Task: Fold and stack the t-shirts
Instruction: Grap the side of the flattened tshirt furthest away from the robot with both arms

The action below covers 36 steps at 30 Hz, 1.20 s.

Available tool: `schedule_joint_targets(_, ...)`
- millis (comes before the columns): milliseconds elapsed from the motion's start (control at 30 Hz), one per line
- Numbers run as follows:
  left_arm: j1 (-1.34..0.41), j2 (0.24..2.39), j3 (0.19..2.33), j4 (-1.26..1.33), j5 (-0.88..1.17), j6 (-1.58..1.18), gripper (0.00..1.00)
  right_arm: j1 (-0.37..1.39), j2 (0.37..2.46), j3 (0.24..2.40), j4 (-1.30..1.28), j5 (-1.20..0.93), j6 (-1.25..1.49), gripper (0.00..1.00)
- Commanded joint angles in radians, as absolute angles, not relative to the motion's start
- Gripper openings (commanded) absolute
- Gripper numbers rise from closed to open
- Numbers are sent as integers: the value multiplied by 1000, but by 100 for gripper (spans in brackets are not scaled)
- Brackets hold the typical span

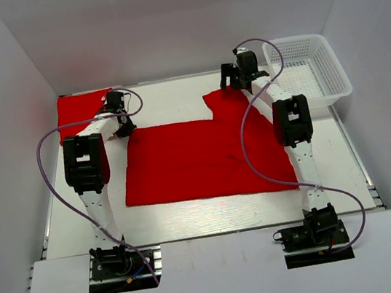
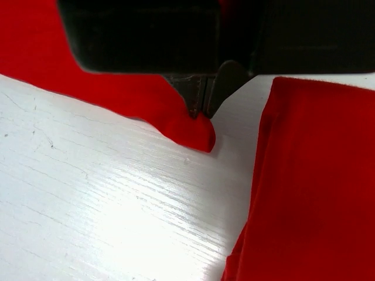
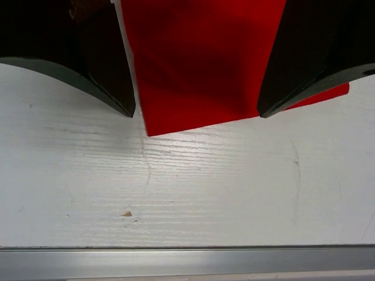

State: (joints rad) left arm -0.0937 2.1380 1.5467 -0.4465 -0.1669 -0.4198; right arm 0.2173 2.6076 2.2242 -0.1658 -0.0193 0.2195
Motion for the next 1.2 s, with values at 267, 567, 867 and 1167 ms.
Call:
schedule_joint_targets(267,-92,2117,1537,-459,-132,-422,0,235,2629,2249,-356,-140,176,58)
schedule_joint_targets(567,-92,2108,1538,-459,-123,-422,0,265,2571,2181,-308,29,97,0)
schedule_joint_targets(867,-92,2050,1539,-469,-114,-422,0,262,2226,1846,24,-181,-35,0)
schedule_joint_targets(1167,-101,1899,1384,-419,-114,-422,0,265,1811,1251,212,-166,-54,0)
